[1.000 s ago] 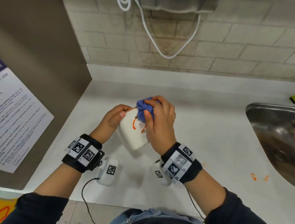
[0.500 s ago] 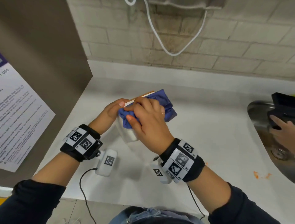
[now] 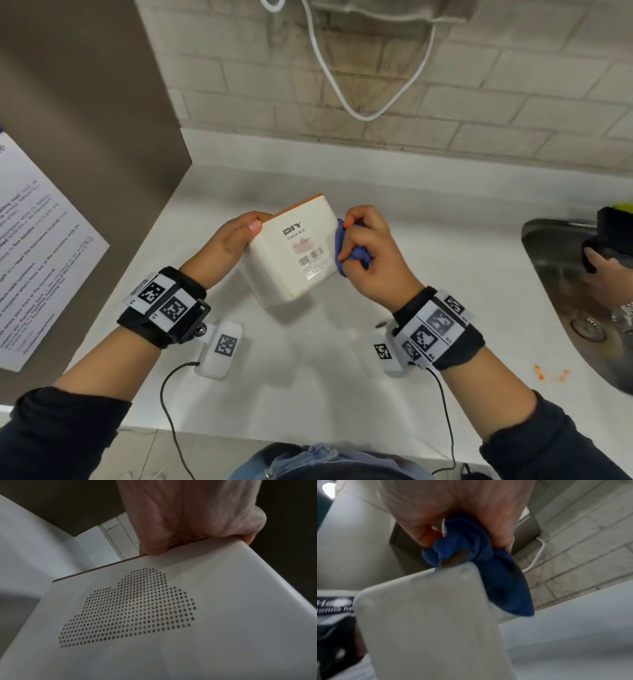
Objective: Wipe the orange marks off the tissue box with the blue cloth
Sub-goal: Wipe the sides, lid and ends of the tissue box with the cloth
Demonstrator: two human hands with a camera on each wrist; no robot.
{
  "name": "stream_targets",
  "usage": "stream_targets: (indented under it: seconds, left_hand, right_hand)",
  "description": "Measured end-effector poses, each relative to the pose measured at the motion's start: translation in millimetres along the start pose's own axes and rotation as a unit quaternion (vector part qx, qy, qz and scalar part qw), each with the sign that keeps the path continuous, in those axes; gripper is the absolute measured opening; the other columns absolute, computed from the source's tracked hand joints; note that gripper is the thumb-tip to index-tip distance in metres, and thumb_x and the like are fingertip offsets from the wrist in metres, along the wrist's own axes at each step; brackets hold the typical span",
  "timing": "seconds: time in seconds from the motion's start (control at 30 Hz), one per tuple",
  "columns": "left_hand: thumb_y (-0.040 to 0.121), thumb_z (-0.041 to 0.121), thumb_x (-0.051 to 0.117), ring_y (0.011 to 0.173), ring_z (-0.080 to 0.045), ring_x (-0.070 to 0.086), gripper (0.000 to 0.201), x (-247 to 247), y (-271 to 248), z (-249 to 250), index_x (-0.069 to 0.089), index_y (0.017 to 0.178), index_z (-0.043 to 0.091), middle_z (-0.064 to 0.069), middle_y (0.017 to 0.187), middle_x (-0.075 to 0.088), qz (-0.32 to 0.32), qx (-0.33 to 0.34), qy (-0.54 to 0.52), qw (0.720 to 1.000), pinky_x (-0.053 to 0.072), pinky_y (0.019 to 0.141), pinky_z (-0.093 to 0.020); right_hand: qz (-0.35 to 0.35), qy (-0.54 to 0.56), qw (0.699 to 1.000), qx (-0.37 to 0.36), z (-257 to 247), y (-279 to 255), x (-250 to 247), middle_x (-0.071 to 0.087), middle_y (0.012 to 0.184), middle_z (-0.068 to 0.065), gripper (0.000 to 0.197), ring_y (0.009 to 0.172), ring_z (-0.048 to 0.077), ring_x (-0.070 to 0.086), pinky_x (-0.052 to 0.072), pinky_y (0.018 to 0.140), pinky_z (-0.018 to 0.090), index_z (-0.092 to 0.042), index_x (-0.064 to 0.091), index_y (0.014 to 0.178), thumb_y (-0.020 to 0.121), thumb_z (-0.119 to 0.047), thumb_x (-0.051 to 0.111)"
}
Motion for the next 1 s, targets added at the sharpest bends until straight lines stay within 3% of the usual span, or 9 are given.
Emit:
stream_targets:
  seconds: [0.1, 0.2, 0.37, 0.53, 0.67, 0.73, 0.83, 0.9, 1.0]
  left_hand:
    - [0.075, 0.055, 0.041, 0.091, -0.014, 0.059, 0.045, -1.0, 0.3, -4.7, 0.062, 0.101, 0.025, -0.001, 0.1, 0.066, 0.006, -0.007, -0.001, 1.0, 0.042, 0.078, -0.03]
    - [0.073, 0.068, 0.047, 0.095, -0.018, 0.061, 0.053, -2.3, 1.1, -7.5, 0.063, 0.104, 0.027, 0.0, 0.102, 0.067, 0.003, -0.017, 0.012, 1.0, 0.044, 0.083, -0.039]
    - [0.072, 0.06, 0.04, 0.084, 0.005, 0.06, 0.043, -2.3, -3.5, 0.1, 0.059, 0.099, 0.032, 0.01, 0.095, 0.065, 0.019, -0.017, 0.002, 1.0, 0.045, 0.073, -0.01]
    - [0.081, 0.054, 0.036, 0.108, -0.005, 0.057, 0.053, -3.9, -3.7, 6.7, 0.057, 0.114, 0.019, 0.0, 0.114, 0.063, 0.006, -0.009, -0.011, 1.0, 0.042, 0.09, -0.013]
    - [0.083, 0.052, 0.034, 0.114, -0.007, 0.055, 0.05, -0.6, -4.7, 7.9, 0.058, 0.114, 0.022, 0.001, 0.118, 0.062, -0.006, 0.004, -0.009, 1.0, 0.041, 0.099, -0.022]
    - [0.085, 0.05, 0.033, 0.118, -0.009, 0.054, 0.052, 0.5, -4.5, 9.2, 0.056, 0.121, 0.019, -0.001, 0.124, 0.06, -0.008, 0.008, -0.009, 1.0, 0.041, 0.1, -0.025]
    - [0.091, 0.042, 0.031, 0.121, -0.013, 0.053, 0.047, -2.2, -4.7, 9.4, 0.054, 0.125, 0.018, -0.003, 0.128, 0.06, -0.006, -0.003, -0.02, 1.0, 0.04, 0.102, -0.031]
    - [0.093, 0.041, 0.031, 0.119, -0.012, 0.055, 0.043, -4.1, -3.5, 8.4, 0.057, 0.121, 0.021, 0.0, 0.124, 0.063, -0.002, -0.01, -0.029, 1.0, 0.04, 0.101, -0.031]
    - [0.097, 0.034, 0.029, 0.109, -0.002, 0.059, 0.034, -6.5, -2.0, 8.9, 0.061, 0.108, 0.029, 0.016, 0.107, 0.07, 0.013, -0.019, -0.036, 0.999, 0.044, 0.093, -0.02]
  right_hand:
    - [0.027, 0.054, 0.996, 0.069, 5.1, 9.3, 4.9, 0.04, 0.098, -0.002, 0.015, 0.094, 0.012, 0.05, 0.048, 0.077, 0.031, -0.01, 0.056, 0.08, 0.071, -0.006, 0.044]
    - [0.043, -0.052, 0.995, 0.071, -3.4, 17.1, 16.8, 0.049, 0.108, 0.007, 0.028, 0.099, 0.028, 0.048, 0.042, 0.086, 0.038, -0.014, 0.058, 0.093, 0.079, -0.026, 0.037]
    - [0.018, -0.13, 0.991, 0.034, -26.9, 21.1, 32.9, 0.055, 0.109, 0.005, 0.03, 0.104, 0.026, 0.044, 0.031, 0.089, 0.036, -0.017, 0.059, 0.098, 0.085, -0.03, 0.035]
    - [-0.071, -0.006, 0.996, -0.057, -58.6, 13.2, 56.4, 0.056, 0.114, 0.012, 0.032, 0.109, 0.021, 0.046, 0.032, 0.099, 0.032, -0.005, 0.06, 0.103, 0.088, -0.02, 0.036]
    - [-0.089, 0.059, 0.994, -0.017, -50.7, 14.9, 47.7, 0.039, 0.134, 0.013, 0.035, 0.123, 0.021, 0.04, 0.033, 0.106, 0.029, -0.008, 0.057, 0.116, 0.082, -0.012, 0.062]
    - [-0.064, 0.004, 0.998, -0.025, -48.0, 16.6, 43.3, 0.038, 0.137, 0.014, 0.045, 0.123, 0.025, 0.039, 0.034, 0.106, 0.036, -0.011, 0.06, 0.115, 0.073, -0.023, 0.075]
    - [-0.081, -0.087, 0.993, -0.027, -42.1, 12.9, 53.7, 0.033, 0.145, 0.017, 0.052, 0.136, 0.032, 0.023, 0.02, 0.112, 0.052, -0.023, 0.065, 0.112, 0.067, -0.047, 0.074]
    - [-0.127, -0.086, 0.988, -0.025, -40.1, 6.5, 65.8, 0.024, 0.15, 0.019, 0.055, 0.141, 0.035, 0.011, 0.012, 0.112, 0.059, -0.027, 0.062, 0.115, 0.066, -0.046, 0.076]
    - [-0.157, -0.138, 0.975, -0.078, -43.6, 0.4, 74.3, 0.024, 0.149, 0.025, 0.047, 0.14, 0.043, 0.01, 0.01, 0.112, 0.061, -0.024, 0.063, 0.114, 0.07, -0.034, 0.078]
Point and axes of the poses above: each hand's wrist, its own y-axis towards the middle knuckle, its own x-axis out of the palm, z = x × y, the point moved 7 cm from there along y, towards the middle knuckle
